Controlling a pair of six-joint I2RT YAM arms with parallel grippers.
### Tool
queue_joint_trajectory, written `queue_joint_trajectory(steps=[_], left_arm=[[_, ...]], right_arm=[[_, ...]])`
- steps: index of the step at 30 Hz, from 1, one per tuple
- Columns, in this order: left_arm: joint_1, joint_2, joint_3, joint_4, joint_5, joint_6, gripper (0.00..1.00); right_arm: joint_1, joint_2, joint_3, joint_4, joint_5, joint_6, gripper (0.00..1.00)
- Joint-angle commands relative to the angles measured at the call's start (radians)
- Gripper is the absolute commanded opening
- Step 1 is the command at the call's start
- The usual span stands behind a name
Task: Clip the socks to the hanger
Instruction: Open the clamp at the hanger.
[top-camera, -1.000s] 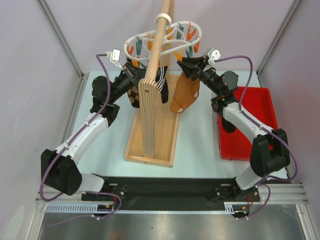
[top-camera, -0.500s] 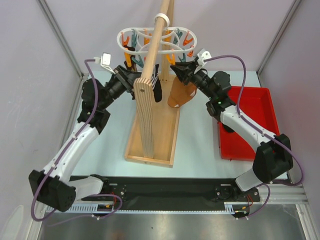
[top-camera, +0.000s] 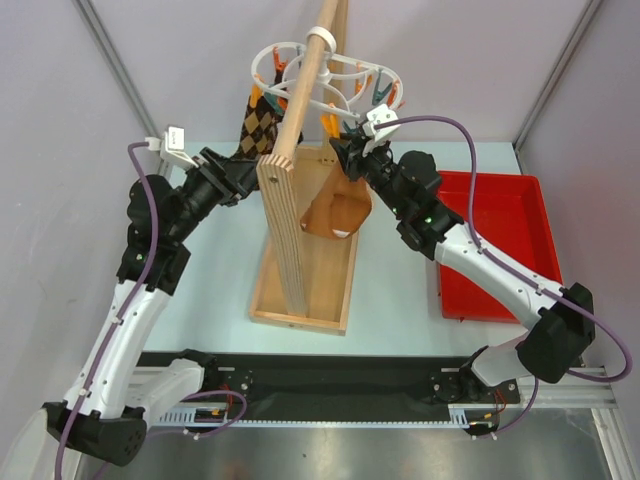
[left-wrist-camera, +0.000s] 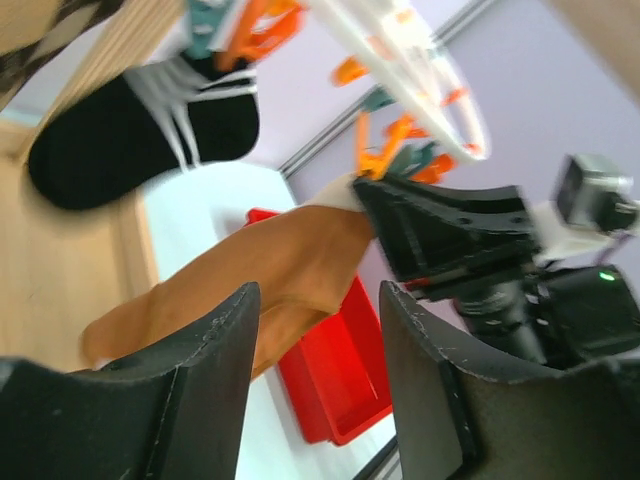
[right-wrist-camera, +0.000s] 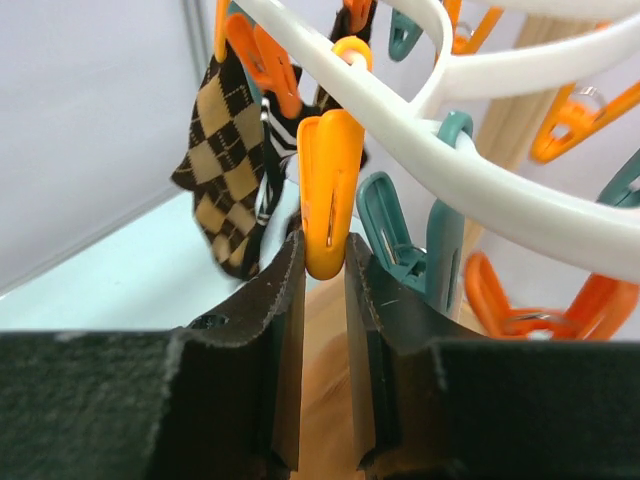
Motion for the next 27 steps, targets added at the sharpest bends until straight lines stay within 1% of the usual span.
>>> queue_joint_trajectory(steps=[1, 2, 3, 4, 5, 6, 7, 10, 13, 14, 17, 22, 27], left_arm=[[0.017, 0.026, 0.005, -0.094, -0.028, -0.018, 0.55], [0.02, 0.027, -0.003, -0.085, -0.022, -0.024, 0.55], [0.023, 0.027, -0.009, -0.023, -0.002, -0.024, 0.53], [0.026, 0.033, -0.012, 0.011, 0.03, -0.036, 0.48], [0.028, 0.041, -0.01, 0.053, 0.062, -0.044, 0.4], [0.028, 0.059, -0.007, 0.103, 0.125, -0.056, 0.38], [0.028, 0.073, -0.006, 0.184, 0.153, -0.094, 0.38], [0.026, 0.131, 0.008, 0.294, 0.227, -0.152, 0.43], [0.012, 0.18, 0.036, 0.346, 0.25, -0.171, 0.46], [0.003, 0.194, 0.045, 0.373, 0.251, -0.174, 0.49], [-0.021, 0.236, 0.062, 0.401, 0.244, -0.17, 0.54], [-0.063, 0.305, 0.109, 0.463, 0.239, -0.163, 0.56], [-0.114, 0.387, 0.209, 0.444, 0.216, -0.131, 0.59]], right_arm=[[0.009, -0.045, 0.045, -0.039, 0.094, -0.029, 0.0], [0.012, -0.047, 0.039, -0.037, 0.091, -0.032, 0.0], [0.013, -0.051, 0.037, -0.034, 0.088, -0.035, 0.0], [0.02, -0.051, 0.036, -0.033, 0.083, -0.046, 0.0], [0.021, -0.056, 0.034, -0.031, 0.076, -0.052, 0.0], [0.024, -0.054, 0.034, -0.033, 0.069, -0.059, 0.0], [0.029, -0.057, 0.032, -0.031, 0.06, -0.079, 0.0], [0.035, -0.07, 0.022, -0.021, 0.046, -0.095, 0.0], [0.035, -0.068, 0.029, -0.033, 0.051, -0.09, 0.0], [0.036, -0.067, 0.034, -0.037, 0.053, -0.086, 0.0], [0.04, -0.062, 0.04, -0.037, 0.048, -0.079, 0.0], [0.049, -0.054, 0.039, -0.037, 0.051, -0.086, 0.0], [0.049, -0.06, 0.032, -0.033, 0.048, -0.081, 0.0]])
